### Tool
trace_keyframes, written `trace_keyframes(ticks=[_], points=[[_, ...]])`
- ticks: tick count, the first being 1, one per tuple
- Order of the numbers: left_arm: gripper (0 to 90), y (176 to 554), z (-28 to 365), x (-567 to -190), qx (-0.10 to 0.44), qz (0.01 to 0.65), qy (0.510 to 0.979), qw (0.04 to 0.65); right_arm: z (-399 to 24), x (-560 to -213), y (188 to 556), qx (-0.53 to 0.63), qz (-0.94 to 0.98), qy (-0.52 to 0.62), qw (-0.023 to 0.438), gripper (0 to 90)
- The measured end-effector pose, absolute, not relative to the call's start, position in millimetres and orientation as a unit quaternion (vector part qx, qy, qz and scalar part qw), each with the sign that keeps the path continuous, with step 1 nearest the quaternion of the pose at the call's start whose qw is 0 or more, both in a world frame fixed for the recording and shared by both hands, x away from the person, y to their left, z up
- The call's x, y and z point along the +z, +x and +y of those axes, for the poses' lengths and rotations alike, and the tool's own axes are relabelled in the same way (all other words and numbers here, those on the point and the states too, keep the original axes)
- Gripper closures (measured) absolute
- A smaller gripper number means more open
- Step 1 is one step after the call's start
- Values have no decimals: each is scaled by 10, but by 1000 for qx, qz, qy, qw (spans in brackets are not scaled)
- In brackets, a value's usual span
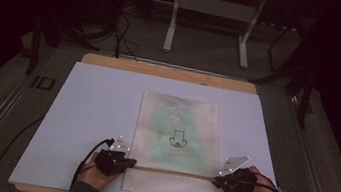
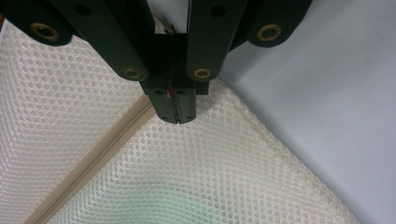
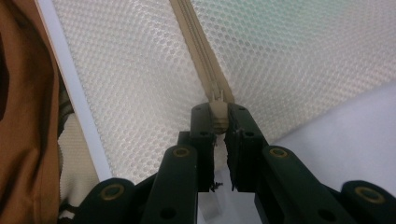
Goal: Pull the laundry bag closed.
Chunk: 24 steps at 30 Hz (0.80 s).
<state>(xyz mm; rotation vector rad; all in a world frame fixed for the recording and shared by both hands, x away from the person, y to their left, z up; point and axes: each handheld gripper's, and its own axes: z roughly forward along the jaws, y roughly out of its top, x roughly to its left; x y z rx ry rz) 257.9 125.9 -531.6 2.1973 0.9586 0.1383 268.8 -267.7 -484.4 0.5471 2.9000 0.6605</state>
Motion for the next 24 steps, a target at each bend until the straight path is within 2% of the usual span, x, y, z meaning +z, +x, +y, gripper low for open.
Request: trace_keyframes(ticks=[24], points=[[894, 2595, 1295, -5337, 40, 374, 847, 375, -2803, -4915, 2692, 226, 953, 197, 43, 803]])
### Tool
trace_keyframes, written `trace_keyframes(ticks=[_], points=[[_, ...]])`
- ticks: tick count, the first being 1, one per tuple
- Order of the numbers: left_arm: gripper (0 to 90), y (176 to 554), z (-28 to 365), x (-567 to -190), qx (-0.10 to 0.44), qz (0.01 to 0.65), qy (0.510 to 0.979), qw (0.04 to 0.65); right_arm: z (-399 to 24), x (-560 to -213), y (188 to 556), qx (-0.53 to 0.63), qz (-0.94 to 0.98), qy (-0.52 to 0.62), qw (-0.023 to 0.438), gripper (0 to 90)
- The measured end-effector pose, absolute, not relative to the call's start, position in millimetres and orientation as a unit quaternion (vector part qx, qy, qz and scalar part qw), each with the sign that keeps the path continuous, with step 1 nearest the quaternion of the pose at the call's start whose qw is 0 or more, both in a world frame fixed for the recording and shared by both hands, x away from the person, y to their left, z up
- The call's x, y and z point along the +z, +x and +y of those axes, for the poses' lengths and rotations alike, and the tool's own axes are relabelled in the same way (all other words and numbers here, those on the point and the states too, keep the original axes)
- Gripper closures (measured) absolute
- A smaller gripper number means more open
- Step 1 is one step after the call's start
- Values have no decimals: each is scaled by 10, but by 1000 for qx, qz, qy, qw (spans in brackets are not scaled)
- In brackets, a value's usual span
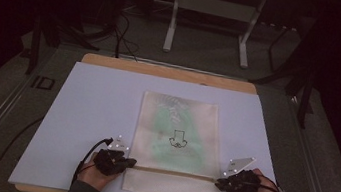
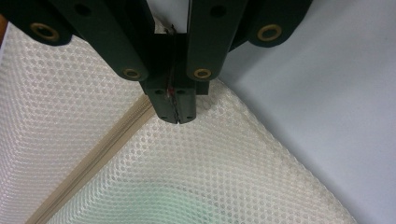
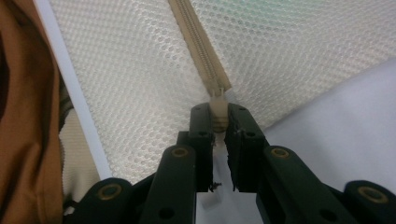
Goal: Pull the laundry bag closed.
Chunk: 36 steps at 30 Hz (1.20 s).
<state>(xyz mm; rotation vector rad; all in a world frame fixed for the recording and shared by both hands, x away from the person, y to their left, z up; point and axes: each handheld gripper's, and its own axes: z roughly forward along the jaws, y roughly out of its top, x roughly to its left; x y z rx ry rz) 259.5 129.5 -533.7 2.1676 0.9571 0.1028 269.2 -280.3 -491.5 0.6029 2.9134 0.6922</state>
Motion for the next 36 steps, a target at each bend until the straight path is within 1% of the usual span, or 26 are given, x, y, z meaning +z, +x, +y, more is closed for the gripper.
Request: trace_keyframes(ticks=[1, 5, 13, 27, 36], points=[[893, 2597, 1297, -5336, 40, 373, 848, 375, -2808, -4923, 2692, 232, 952, 197, 40, 779], [892, 2592, 1293, -5335, 42, 371, 848, 375, -2821, -4925, 2693, 239, 949, 203, 38, 729], [859, 2584, 1299, -5324, 43, 370, 847, 379, -2812, -4890, 2693, 252, 944, 206, 49, 674], [832, 2556, 1272, -5299, 62, 354, 854, 377, -2837, -4891, 2720, 261, 937, 221, 67, 631], [817, 2550, 1282, -5279, 68, 351, 851, 384, -2892, -4877, 2735, 269, 930, 238, 75, 627]])
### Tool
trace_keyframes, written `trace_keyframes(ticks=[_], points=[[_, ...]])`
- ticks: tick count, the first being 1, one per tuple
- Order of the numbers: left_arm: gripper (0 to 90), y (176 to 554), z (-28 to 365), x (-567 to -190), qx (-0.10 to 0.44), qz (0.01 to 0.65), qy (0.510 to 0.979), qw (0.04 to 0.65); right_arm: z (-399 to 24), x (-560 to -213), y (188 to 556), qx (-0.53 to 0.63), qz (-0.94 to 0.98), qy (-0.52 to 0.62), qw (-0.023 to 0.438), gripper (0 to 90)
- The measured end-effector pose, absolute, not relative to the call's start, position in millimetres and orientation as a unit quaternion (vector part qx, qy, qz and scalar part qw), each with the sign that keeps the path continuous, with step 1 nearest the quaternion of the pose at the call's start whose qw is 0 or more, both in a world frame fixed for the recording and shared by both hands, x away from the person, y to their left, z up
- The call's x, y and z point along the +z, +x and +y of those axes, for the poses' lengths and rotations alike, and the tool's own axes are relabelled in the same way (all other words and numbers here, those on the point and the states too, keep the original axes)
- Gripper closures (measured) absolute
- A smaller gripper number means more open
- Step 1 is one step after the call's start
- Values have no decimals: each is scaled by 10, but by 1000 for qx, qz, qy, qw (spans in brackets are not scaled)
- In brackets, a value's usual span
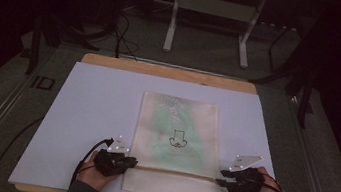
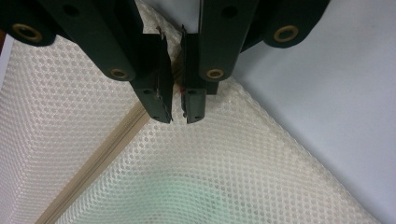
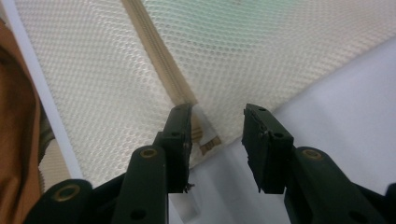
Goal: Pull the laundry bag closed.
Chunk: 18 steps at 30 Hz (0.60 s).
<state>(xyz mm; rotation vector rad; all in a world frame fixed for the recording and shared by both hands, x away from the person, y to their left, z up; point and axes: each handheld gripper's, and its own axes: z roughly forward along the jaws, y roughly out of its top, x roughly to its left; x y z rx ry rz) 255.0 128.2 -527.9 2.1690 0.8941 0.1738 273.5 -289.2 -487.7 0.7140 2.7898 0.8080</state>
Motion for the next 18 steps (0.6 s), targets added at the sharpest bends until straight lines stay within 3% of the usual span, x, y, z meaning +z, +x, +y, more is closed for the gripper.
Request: trace_keyframes(ticks=[18], points=[[800, 2579, 1463, -5229, 130, 399, 822, 386, -3062, -4889, 2788, 287, 911, 279, 96, 578]])
